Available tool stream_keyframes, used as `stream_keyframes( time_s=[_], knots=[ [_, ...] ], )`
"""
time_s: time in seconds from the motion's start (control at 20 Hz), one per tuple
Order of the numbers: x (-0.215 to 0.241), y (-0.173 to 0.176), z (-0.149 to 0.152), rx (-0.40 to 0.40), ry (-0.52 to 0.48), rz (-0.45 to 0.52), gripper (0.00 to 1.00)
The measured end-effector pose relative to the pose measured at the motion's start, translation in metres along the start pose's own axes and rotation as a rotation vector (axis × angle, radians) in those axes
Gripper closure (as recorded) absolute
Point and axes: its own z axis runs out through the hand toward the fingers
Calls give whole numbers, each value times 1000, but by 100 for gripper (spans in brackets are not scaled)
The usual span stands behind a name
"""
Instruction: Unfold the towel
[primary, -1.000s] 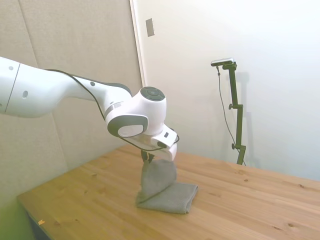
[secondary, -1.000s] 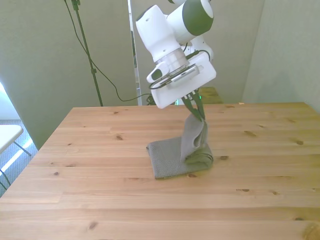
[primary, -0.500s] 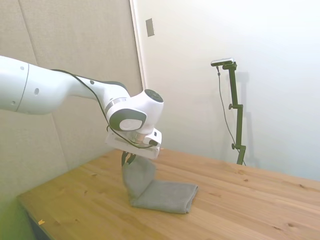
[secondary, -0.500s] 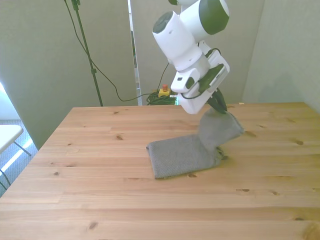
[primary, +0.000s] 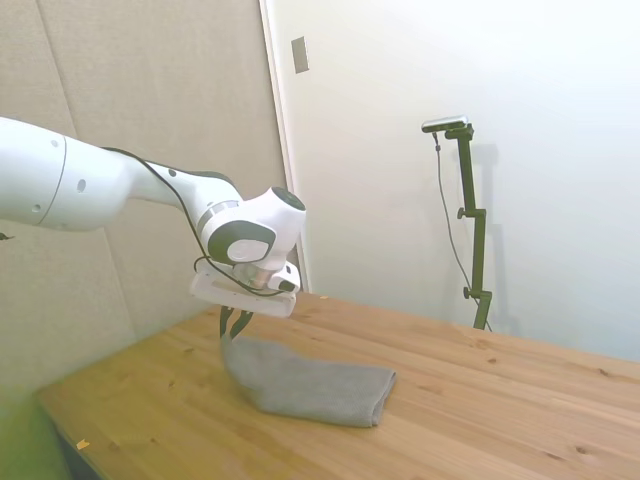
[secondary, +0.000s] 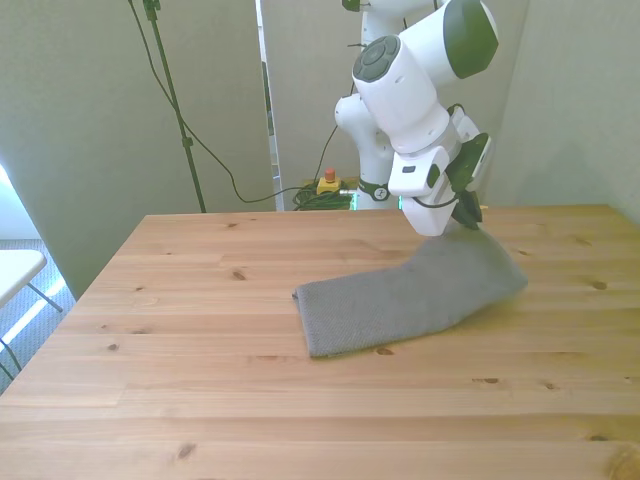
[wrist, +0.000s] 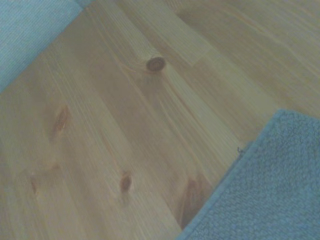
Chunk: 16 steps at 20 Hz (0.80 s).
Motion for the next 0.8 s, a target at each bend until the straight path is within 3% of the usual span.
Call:
stream_keyframes(
  time_s=[0.2, 0.55, 0.8],
  knots=[
    [-2, -7, 2, -21, 0, 2, 0],
    [5, 25, -2, -227, 188, 231, 0],
    [-51, 30, -20, -339, 282, 411, 0]
  ],
)
